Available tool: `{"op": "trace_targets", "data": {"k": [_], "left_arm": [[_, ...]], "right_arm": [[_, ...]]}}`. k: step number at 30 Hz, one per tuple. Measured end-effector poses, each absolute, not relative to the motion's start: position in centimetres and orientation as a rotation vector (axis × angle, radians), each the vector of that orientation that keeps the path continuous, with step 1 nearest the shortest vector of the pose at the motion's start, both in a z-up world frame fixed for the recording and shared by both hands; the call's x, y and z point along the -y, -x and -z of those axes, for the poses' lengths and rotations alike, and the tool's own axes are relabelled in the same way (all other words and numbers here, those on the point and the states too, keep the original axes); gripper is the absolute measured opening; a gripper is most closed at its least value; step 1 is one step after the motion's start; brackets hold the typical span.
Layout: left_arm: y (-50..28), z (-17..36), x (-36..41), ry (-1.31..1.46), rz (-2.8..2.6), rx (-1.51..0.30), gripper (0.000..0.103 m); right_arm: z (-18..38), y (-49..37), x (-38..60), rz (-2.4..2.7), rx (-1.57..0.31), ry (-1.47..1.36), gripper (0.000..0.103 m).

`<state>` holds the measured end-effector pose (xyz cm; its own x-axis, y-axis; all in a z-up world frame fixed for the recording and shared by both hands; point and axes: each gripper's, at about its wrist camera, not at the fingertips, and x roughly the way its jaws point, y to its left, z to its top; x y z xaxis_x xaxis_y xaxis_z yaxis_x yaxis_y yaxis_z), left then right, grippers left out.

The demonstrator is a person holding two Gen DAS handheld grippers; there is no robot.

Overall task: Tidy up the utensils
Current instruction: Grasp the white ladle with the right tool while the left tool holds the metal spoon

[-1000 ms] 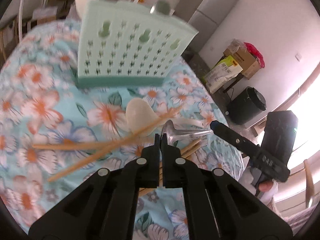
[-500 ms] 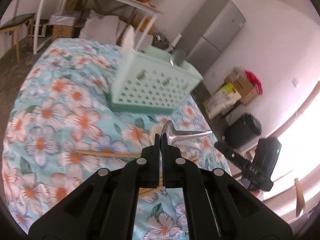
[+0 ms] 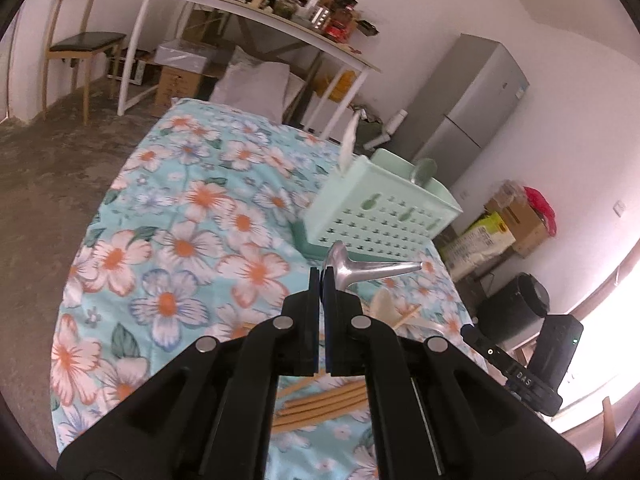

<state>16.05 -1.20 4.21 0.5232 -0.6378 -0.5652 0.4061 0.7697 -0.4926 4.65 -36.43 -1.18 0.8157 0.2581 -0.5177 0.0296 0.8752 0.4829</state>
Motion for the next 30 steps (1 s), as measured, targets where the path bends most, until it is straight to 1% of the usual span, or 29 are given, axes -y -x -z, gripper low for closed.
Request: {"op": "trace_targets", "data": {"k": [6,12,20,24,27,28,29,30], "left_arm": [[-16.8,-3.1,0.2,0.337,0.611,-0.803,0.001],[-17.7,-2.1,-1.0,0.369,0.586,-0.803,0.001],[-18.9,-1.3,-4.0,0.42,0.517,-0.792,0.001],[-19.2,-1.0,-4.8,0.44,0.503,-0.791,0.001],[-19.3,-0.9,-5.1,0.446,0.503,-0.791,0.001],[-19.4,-0.9,-5.1,0.445,0.503,-0.79,0.001],[-19.3,-0.9,-5.1,0.445,0.503,-0.79,0.001],[-19.4,-0.9,-5.2,0.445,0.505,-0.788,0.001]], "right_arm": [[1.2,-7.6,34.4,-0.146,-0.686,-0.407,0.035],[0.7,-11.1,30.7,-0.147,-0.755,-0.246,0.035],[2.7,-14.2,23.7,-0.053,-0.822,0.083,0.035],[3.9,-15.6,22.0,0.008,-0.86,0.179,0.035],[4.3,-16.0,21.9,0.031,-0.875,0.175,0.035],[4.4,-16.1,21.9,0.038,-0.875,0.171,0.033],[4.4,-16.1,22.0,0.048,-0.876,0.165,0.027],[4.4,-16.1,22.2,0.054,-0.877,0.153,0.018]]}}
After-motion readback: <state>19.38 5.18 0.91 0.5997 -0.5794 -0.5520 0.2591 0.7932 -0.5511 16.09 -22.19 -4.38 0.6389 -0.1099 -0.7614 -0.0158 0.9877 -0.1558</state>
